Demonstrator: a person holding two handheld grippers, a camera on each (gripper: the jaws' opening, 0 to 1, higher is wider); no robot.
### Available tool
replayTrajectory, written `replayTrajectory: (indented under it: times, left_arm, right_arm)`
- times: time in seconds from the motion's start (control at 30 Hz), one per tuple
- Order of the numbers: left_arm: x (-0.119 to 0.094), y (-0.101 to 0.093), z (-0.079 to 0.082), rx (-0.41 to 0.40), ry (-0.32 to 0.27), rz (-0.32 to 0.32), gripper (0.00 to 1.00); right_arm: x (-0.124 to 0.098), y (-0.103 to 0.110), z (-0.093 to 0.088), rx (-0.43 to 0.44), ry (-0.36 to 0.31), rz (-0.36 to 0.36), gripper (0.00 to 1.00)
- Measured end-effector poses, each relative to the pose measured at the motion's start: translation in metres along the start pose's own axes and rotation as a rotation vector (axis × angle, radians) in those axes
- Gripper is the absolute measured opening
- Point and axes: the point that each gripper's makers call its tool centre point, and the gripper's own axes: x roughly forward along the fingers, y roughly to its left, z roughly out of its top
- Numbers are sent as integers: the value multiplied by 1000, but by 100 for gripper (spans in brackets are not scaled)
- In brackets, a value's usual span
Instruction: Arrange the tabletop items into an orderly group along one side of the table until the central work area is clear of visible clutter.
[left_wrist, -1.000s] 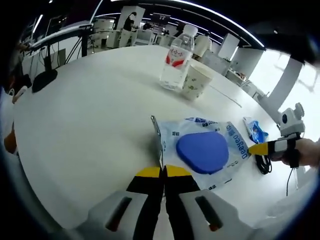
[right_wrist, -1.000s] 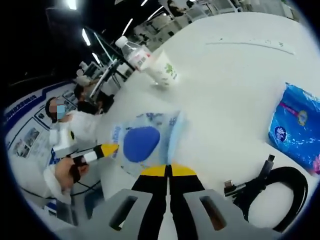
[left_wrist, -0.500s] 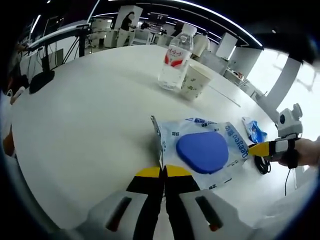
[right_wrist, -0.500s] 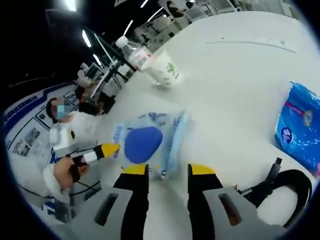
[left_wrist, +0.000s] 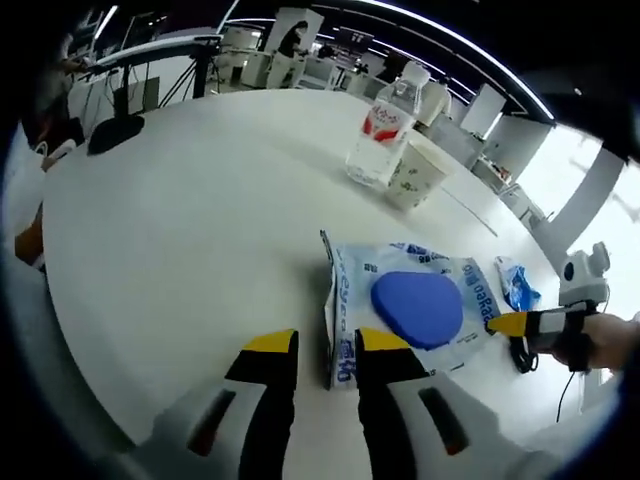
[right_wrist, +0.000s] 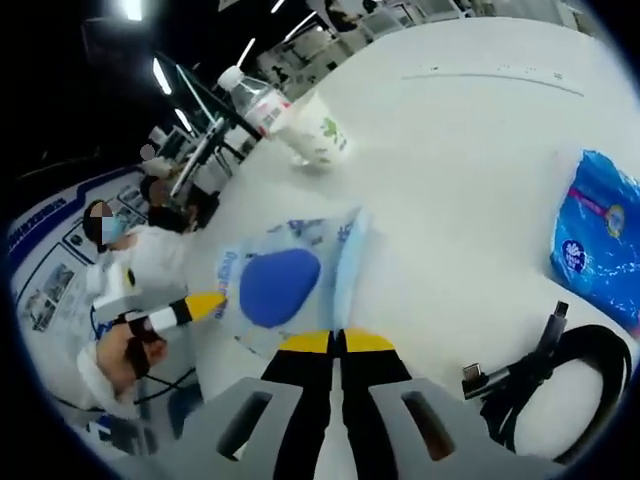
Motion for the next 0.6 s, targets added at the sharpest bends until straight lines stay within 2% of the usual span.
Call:
replayTrajectory:
  times: [0.13,0.17,0.37,0.5,0.6]
  left_arm:
    - [-1,-9,-8,25,21,-5,4]
    - [-2,-7,-7,30,12,12,4]
    - [1,-11,-1,26,12,7,0]
    - [2,-18,11,125,2,-7,0]
    - [4,-25,17,156,-5,-23,0]
  right_arm:
    - [0,0,0,13,-7,0,0]
    - [0,0,0,14,-8,-1,0]
    - [-1,1,-1,5,-6,3,0]
    - [-8,1,-1,-5,-25,-11,0]
    - [-12,-2,0,3,-45,-25,0]
